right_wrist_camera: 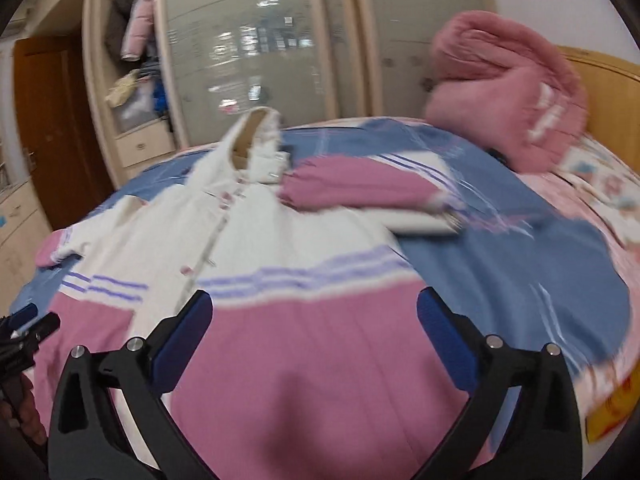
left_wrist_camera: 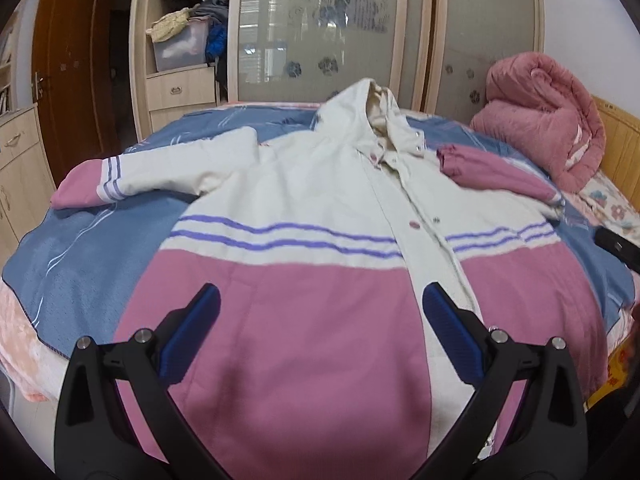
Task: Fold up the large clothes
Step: 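Lift the sleeve and lay it across the jacket chest, open right gripper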
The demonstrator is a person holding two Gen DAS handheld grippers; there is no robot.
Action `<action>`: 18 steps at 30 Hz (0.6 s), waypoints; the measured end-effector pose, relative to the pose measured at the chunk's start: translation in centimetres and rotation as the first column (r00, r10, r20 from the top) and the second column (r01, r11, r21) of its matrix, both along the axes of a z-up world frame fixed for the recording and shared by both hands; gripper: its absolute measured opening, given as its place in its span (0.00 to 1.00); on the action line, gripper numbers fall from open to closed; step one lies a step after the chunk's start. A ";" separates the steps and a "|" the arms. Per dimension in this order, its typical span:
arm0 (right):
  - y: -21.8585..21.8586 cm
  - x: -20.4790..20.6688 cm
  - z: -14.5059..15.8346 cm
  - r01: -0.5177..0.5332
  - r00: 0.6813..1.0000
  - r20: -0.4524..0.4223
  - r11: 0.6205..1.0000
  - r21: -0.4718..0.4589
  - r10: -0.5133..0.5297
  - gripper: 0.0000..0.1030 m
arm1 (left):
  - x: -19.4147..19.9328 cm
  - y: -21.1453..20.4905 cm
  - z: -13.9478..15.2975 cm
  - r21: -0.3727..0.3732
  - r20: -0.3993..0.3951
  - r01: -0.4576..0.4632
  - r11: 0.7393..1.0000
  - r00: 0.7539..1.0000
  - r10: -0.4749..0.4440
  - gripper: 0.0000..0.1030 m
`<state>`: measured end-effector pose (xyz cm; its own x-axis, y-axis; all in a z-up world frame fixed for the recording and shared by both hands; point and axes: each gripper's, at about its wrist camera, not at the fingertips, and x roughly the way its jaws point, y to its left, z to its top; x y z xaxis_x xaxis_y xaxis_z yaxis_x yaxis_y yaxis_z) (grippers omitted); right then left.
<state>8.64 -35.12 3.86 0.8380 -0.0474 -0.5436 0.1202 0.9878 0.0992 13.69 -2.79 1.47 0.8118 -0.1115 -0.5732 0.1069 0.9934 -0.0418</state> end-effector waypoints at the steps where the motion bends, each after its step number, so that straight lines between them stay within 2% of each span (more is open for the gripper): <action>1: -0.2 -0.7 -0.3 0.005 1.000 -0.005 1.000 -0.004 -0.005 0.99 | -0.1 -0.3 -0.1 0.011 -0.003 -0.006 1.000 1.000 0.006 0.98; 6: -0.1 -2.0 -0.9 -0.002 1.000 -0.009 0.999 -0.040 0.001 0.99 | -0.9 -1.1 0.0 0.035 -0.063 -0.038 0.999 0.997 0.040 0.98; 10: 0.3 -2.2 -1.3 -0.020 1.000 0.011 0.998 -0.053 0.021 0.99 | -2.6 -0.9 0.6 0.030 -0.013 -0.057 0.998 0.998 0.057 0.98; 18: 0.1 -1.7 -1.8 -0.018 1.000 -0.004 0.998 -0.065 0.018 0.99 | -3.8 -1.1 0.3 0.126 0.019 -0.070 0.990 0.997 0.068 0.98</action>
<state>6.93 -35.02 2.05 0.8374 -0.0675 -0.5424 0.1025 0.9941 0.0344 9.86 -3.89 1.77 0.8236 0.0178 -0.5668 0.0376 0.9956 0.0860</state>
